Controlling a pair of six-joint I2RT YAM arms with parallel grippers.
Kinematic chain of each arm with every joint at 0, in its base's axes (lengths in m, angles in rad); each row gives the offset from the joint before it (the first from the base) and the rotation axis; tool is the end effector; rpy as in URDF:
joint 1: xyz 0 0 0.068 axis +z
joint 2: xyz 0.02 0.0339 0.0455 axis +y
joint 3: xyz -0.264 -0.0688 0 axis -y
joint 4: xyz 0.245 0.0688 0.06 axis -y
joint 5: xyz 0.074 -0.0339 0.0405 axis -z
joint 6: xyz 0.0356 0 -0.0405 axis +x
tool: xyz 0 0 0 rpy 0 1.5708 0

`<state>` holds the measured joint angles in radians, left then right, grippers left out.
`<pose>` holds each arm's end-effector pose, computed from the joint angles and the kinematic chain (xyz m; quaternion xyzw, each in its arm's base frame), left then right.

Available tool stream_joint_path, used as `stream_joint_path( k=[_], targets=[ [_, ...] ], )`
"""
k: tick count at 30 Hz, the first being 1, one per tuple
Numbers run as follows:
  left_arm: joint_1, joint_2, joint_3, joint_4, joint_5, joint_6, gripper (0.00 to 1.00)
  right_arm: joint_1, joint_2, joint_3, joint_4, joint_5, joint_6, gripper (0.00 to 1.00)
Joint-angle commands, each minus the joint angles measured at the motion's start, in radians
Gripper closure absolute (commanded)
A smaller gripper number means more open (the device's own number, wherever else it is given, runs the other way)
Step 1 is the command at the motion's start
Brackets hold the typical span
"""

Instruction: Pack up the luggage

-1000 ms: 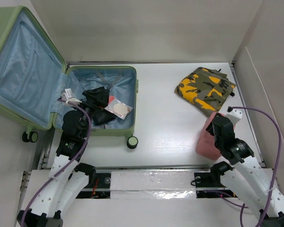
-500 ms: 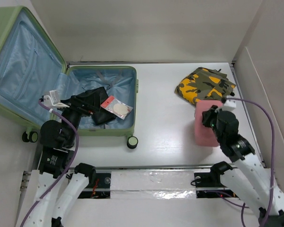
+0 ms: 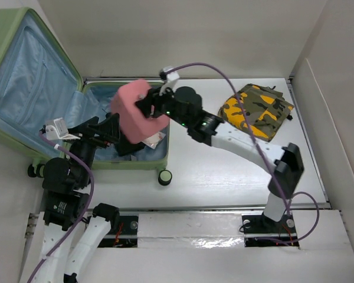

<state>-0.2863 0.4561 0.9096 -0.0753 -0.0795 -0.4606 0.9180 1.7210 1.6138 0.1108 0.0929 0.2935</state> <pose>0.0763 -0.0195 0.4315 -0.0816 0.5561 -0.2809 0.7779 0.2571 0.3308 0.4084 -0.1853 0.6811 0.3760 0.6004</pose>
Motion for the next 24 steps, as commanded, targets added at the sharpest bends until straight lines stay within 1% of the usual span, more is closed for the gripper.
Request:
stream_joint_path(
  k=[1, 2, 3, 4, 6, 7, 8, 9, 10, 11, 12, 13, 14, 15, 16, 17, 18, 19, 20, 21, 22, 23, 24],
  targets=[
    [-0.002, 0.0, 0.049, 0.016, -0.026, 0.017, 0.07, 0.028, 0.116, 0.173, 0.182, -0.056, 0.061, 0.21],
    [-0.002, 0.0, 0.06, 0.003, -0.031, 0.02, 0.06, 0.019, 0.139, 0.193, 0.178, -0.082, 0.093, 0.1],
    [-0.002, 0.001, 0.064, -0.001, -0.031, 0.022, 0.06, 0.019, 0.153, 0.205, 0.171, -0.085, 0.093, 0.01],
    [-0.002, 0.003, 0.066, -0.003, -0.029, 0.022, 0.06, 0.019, 0.157, 0.205, 0.152, -0.084, 0.09, 0.0],
    [-0.002, 0.01, 0.066, -0.004, -0.019, 0.02, 0.06, -0.007, 0.106, 0.132, 0.161, -0.082, 0.035, 0.0],
    [-0.002, 0.016, 0.066, -0.004, -0.01, 0.022, 0.07, -0.019, 0.076, 0.089, 0.173, -0.047, 0.029, 0.0],
    [-0.002, 0.038, 0.069, -0.006, 0.015, 0.022, 0.09, -0.033, 0.001, -0.023, 0.193, -0.033, 0.015, 0.01],
    [-0.002, 0.053, 0.072, -0.007, 0.032, 0.02, 0.1, -0.075, -0.039, -0.085, 0.21, -0.024, 0.007, 0.05],
    [-0.002, 0.07, 0.075, -0.006, 0.053, 0.014, 0.12, -0.1, -0.081, -0.148, 0.226, 0.014, 0.001, 0.44],
    [-0.002, 0.104, 0.074, 0.012, 0.104, 0.01, 0.17, -0.129, -0.121, -0.21, 0.227, 0.037, -0.007, 0.66],
    [-0.002, 0.124, 0.072, 0.023, 0.13, 0.002, 0.22, -0.204, -0.197, -0.33, 0.222, 0.062, -0.007, 0.82],
    [-0.002, 0.144, 0.071, 0.037, 0.157, -0.013, 0.27, -0.25, -0.23, -0.388, 0.198, 0.1, -0.007, 1.0],
    [-0.002, 0.185, 0.063, 0.066, 0.212, -0.021, 0.42, -0.296, -0.26, -0.441, 0.178, 0.129, -0.004, 1.0],
    [-0.002, 0.203, 0.054, 0.089, 0.233, -0.033, 0.55, -0.345, -0.286, -0.493, 0.158, 0.164, 0.007, 1.0],
    [-0.002, 0.222, 0.042, 0.123, 0.257, -0.052, 0.66, -0.461, -0.329, -0.594, 0.126, 0.192, 0.024, 1.0],
    [-0.002, 0.258, 0.01, 0.191, 0.315, -0.096, 0.8, -0.525, -0.349, -0.645, 0.122, 0.197, 0.053, 0.97],
    [-0.002, 0.285, -0.006, 0.227, 0.343, -0.122, 0.87, -0.583, -0.368, -0.694, 0.128, 0.206, 0.065, 0.85],
    [-0.002, 0.311, -0.018, 0.259, 0.365, -0.142, 0.92, -0.699, -0.397, -0.774, 0.138, 0.215, 0.082, 0.55],
    [-0.002, 0.376, -0.038, 0.32, 0.41, -0.176, 1.0, -0.75, -0.405, -0.805, 0.151, 0.214, 0.088, 0.42],
    [-0.002, 0.415, -0.044, 0.348, 0.426, -0.191, 1.0, -0.792, -0.408, -0.825, 0.162, 0.222, 0.082, 0.3],
    [-0.002, 0.45, -0.049, 0.377, 0.441, -0.202, 1.0, -0.827, -0.399, -0.836, 0.153, 0.26, 0.078, 0.14],
    [-0.002, 0.525, -0.057, 0.435, 0.467, -0.214, 1.0, -0.899, -0.358, -0.812, 0.123, 0.269, 0.079, 0.09],
    [-0.011, 0.562, -0.057, 0.456, 0.471, -0.234, 1.0, -0.931, -0.327, -0.79, 0.09, 0.266, 0.082, 0.06]
  ],
)
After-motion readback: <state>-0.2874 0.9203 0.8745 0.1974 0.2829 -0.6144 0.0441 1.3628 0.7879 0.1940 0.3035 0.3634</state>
